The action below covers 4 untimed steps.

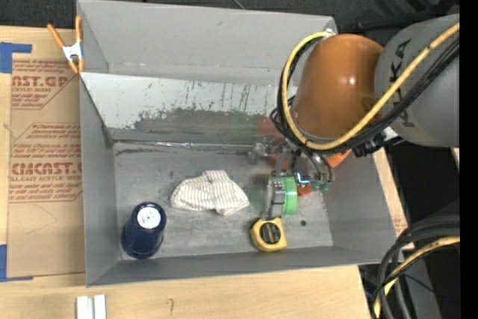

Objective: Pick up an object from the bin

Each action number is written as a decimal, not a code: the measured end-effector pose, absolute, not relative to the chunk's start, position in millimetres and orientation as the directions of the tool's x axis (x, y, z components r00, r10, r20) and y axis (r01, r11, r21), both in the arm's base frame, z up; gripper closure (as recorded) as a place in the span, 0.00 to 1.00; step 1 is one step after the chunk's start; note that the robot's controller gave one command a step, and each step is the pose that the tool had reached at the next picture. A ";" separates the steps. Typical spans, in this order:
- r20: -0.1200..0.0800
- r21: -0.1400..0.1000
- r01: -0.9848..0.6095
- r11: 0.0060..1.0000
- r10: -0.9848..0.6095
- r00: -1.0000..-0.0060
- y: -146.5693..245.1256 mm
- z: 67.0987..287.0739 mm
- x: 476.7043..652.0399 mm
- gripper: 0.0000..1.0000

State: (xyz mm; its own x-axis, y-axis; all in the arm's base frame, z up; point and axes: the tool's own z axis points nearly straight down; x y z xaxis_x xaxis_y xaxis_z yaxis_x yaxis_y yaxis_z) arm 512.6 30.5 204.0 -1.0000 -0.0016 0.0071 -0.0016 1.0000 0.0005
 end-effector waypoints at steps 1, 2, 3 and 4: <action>-0.001 0.001 0.000 1.000 0.000 -1.000 30.5 208.5 514.2 0.00; -0.009 0.002 0.000 1.000 0.000 -1.000 42.8 156.8 532.7 0.00; 0.002 0.001 0.141 0.990 0.141 -0.990 44.9 121.9 529.3 0.00; -0.004 0.000 -0.044 0.999 -0.044 -0.999 69.3 71.6 554.2 1.00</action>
Offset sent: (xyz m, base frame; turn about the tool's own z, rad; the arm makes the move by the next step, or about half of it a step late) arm 0.0330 0.0226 -0.0999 0.0030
